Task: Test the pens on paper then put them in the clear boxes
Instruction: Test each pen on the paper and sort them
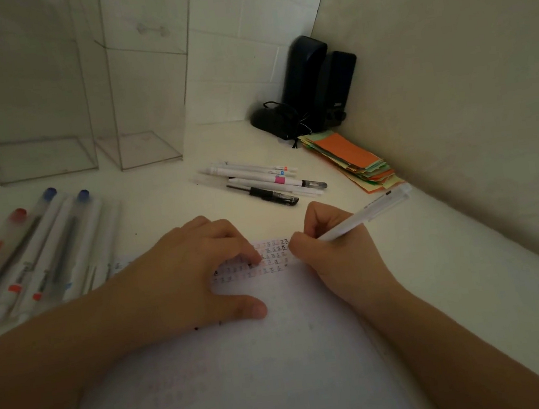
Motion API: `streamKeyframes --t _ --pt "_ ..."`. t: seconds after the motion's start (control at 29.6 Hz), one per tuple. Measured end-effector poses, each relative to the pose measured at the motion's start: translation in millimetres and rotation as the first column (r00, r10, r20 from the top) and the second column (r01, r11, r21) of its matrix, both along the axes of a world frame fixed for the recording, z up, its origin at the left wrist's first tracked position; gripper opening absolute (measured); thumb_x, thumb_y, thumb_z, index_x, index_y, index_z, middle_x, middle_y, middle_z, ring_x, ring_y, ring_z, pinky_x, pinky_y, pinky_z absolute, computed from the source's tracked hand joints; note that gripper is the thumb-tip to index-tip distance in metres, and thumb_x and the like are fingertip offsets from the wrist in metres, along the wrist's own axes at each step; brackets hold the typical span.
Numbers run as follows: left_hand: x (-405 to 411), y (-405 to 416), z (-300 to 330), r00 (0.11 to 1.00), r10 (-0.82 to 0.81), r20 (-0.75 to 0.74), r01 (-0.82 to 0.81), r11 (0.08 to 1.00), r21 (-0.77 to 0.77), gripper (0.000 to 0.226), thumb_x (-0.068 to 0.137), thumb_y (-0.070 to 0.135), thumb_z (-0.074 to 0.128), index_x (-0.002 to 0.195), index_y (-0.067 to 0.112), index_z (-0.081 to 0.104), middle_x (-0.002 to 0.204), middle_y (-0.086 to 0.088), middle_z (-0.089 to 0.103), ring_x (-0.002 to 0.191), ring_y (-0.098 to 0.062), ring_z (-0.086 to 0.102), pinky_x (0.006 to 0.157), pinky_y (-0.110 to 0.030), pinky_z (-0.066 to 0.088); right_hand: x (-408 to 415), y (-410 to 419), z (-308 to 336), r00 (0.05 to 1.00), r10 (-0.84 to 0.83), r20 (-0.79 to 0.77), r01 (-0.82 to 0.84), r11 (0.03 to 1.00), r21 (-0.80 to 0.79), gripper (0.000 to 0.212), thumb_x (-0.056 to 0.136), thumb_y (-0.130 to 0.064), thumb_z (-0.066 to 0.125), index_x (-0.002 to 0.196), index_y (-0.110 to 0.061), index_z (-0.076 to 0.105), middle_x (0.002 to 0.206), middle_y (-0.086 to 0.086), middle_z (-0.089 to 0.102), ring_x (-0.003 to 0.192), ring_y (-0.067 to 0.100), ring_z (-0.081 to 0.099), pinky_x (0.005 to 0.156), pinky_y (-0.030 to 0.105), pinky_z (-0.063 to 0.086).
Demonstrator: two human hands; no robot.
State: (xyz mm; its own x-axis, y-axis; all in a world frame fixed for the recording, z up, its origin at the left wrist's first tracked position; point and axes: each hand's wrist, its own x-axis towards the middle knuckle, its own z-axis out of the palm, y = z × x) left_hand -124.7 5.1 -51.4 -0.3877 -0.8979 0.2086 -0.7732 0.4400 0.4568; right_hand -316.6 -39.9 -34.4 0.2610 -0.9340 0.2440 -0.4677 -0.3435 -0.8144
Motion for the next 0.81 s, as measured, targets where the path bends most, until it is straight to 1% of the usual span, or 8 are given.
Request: streamKeyframes --t 0.07,0.2,0.3,0.44,0.57,0.81 --pt "-0.2 0.2 0.2 1.0 0.001 -0.001 -0.001 1.0 0.004 0.082 0.05 0.093 0.024 0.109 0.045 0.053 0.104 0.03 0.044 0.1 0.006 0.037 0.088 -0.024 0.038 -0.1 -0.3 0.8 1.0 0.013 -0.002 -0.013 1.0 0.014 0.025 0.072 0.0 0.062 0.058 -0.006 0.042 0.047 0.001 0.035 0.042 0.005 0.031 0.037 0.013 0.025" --pt "-0.1 0.0 0.9 1.0 0.004 0.005 -0.004 1.0 0.015 0.084 0.049 0.094 0.022 0.11 0.045 0.052 0.107 0.029 0.044 0.099 0.005 0.038 0.089 -0.025 0.038 -1.3 -1.1 1.0 1.0 0.011 0.026 -0.011 0.999 0.032 0.029 0.071 0.0 0.061 0.056 -0.01 0.04 0.045 -0.003 0.035 0.042 0.004 0.032 0.038 0.013 0.026" --pt "0.2 0.4 -0.2 1.0 0.004 0.004 -0.004 1.0 0.01 0.084 0.05 0.094 0.022 0.11 0.045 0.052 0.107 0.029 0.045 0.099 0.004 0.039 0.089 -0.026 0.039 -0.9 -1.5 0.2 1.0 0.012 0.006 -0.012 1.0 0.023 0.03 0.072 -0.001 0.062 0.056 -0.011 0.039 0.046 -0.002 0.036 0.042 0.005 0.034 0.038 0.011 0.027" --pt "0.1 0.1 1.3 1.0 0.003 0.022 -0.003 1.0 0.019 0.086 0.049 0.094 0.021 0.112 0.045 0.051 0.107 0.029 0.043 0.099 0.005 0.037 0.089 -0.025 0.038 -0.6 -1.0 0.6 1.0 0.013 0.002 -0.013 1.0 0.024 0.03 0.073 -0.003 0.062 0.055 -0.012 0.04 0.047 -0.001 0.039 0.042 0.004 0.035 0.038 0.012 0.029" --pt "0.0 0.7 1.8 1.0 0.0 0.021 -0.001 1.0 0.019 0.085 0.049 0.094 0.021 0.112 0.045 0.051 0.107 0.031 0.042 0.101 0.006 0.036 0.089 -0.023 0.037 -0.3 -0.7 2.1 0.999 0.031 0.005 -0.032 0.999 0.034 0.031 0.072 -0.001 0.062 0.054 -0.012 0.039 0.044 -0.004 0.037 0.039 0.004 0.034 0.037 0.011 0.027" --pt "0.2 1.3 1.4 1.0 -0.007 0.011 0.007 1.0 0.004 0.085 0.049 0.094 0.02 0.111 0.045 0.052 0.104 0.033 0.041 0.1 0.006 0.037 0.089 -0.022 0.037 -0.4 2.2 2.8 0.999 0.04 -0.014 -0.04 0.999 0.006 0.03 0.073 0.003 0.06 0.057 -0.009 0.038 0.049 0.001 0.034 0.044 0.006 0.032 0.038 0.01 0.025"
